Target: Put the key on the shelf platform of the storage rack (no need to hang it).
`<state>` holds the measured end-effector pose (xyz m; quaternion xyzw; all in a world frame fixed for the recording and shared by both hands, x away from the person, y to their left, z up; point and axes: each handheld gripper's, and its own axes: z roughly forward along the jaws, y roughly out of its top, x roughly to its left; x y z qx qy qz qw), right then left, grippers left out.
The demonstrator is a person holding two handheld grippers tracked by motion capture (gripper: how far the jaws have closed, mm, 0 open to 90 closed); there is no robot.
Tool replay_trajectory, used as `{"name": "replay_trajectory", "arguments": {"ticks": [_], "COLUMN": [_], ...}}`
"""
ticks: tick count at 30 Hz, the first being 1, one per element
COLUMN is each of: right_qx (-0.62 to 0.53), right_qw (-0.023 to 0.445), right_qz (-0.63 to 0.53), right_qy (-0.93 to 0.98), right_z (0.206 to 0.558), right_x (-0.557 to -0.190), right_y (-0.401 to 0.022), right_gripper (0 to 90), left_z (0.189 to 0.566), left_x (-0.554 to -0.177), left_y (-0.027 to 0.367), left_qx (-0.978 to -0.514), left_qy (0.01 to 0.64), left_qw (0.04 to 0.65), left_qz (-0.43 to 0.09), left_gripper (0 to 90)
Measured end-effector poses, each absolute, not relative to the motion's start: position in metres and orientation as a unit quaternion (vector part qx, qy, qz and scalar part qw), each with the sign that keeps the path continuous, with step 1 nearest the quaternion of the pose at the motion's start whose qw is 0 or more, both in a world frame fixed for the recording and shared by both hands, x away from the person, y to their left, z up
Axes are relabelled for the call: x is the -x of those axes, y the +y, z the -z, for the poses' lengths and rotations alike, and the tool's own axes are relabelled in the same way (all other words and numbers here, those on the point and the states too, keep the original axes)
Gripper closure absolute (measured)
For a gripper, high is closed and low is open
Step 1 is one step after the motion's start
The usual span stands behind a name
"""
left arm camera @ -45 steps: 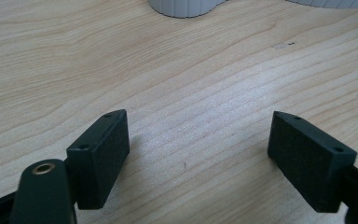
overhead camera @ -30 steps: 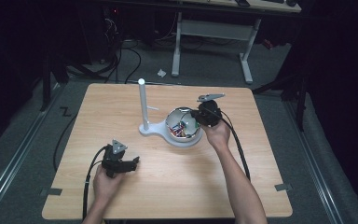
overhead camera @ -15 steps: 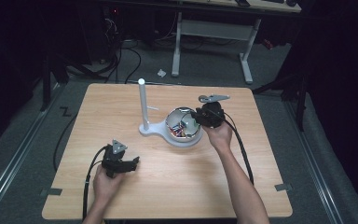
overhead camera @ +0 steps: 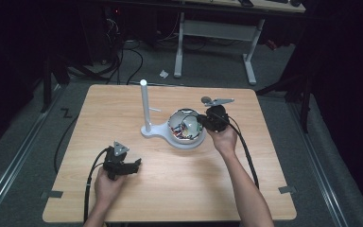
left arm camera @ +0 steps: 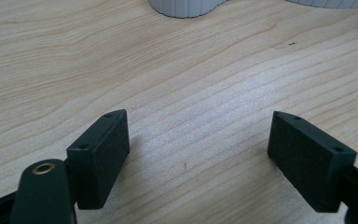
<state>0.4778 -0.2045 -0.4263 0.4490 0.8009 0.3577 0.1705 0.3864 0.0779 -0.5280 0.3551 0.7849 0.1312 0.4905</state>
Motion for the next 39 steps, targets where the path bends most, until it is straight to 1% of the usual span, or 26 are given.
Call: {"name": "replay_trajectory", "arguments": {"ticks": [2,4,8,9,10,17,24,25,29,33,39], "right_qx": [-0.451,-0.457,-0.461,-0.461,-0.458,-0.449,-0.462,-0.463,-0.469,-0.48,-0.48], "right_qw": [0.177,0.174,0.168,0.168,0.176,0.19,0.194,0.198,0.201,0.205,0.211], "right_qz": [-0.351,-0.349,-0.364,-0.364,-0.369,-0.39,-0.409,-0.407,-0.416,-0.417,-0.421], "right_qy": [0.801,0.799,0.792,0.792,0.789,0.781,0.763,0.762,0.753,0.744,0.74], "right_z": [0.43,0.432,0.432,0.432,0.426,0.41,0.402,0.398,0.392,0.391,0.382], "right_x": [-0.48,-0.483,-0.482,-0.482,-0.477,-0.462,-0.446,-0.442,-0.433,-0.424,-0.413], "right_y": [-0.201,-0.202,-0.207,-0.207,-0.21,-0.219,-0.236,-0.24,-0.248,-0.258,-0.266], "right_gripper": [86.2,86.0,75.4,75.4,74.7,70.1,64.2,61.2,57.0,54.3,52.7], "left_z": [0.528,0.528,0.528,0.528,0.528,0.528,0.528,0.528,0.528,0.528,0.528], "left_x": [-0.386,-0.386,-0.386,-0.386,-0.386,-0.386,-0.386,-0.386,-0.386,-0.386,-0.386], "left_y": [0.078,0.078,0.078,0.078,0.078,0.078,0.078,0.078,0.078,0.078,0.078], "left_qx": [-0.356,-0.355,-0.355,-0.355,-0.356,-0.355,-0.356,-0.355,-0.356,-0.356,-0.356], "left_qy": [0.785,0.785,0.785,0.785,0.785,0.785,0.784,0.785,0.784,0.784,0.784], "left_qw": [0.491,0.491,0.491,0.491,0.491,0.491,0.491,0.491,0.491,0.491,0.491], "left_qz": [-0.131,-0.132,-0.131,-0.131,-0.131,-0.131,-0.132,-0.132,-0.132,-0.132,-0.132], "left_gripper": [21.0,21.0,21.0,21.0,21.0,21.0,21.0,21.0,21.0,21.0,21.0]}}
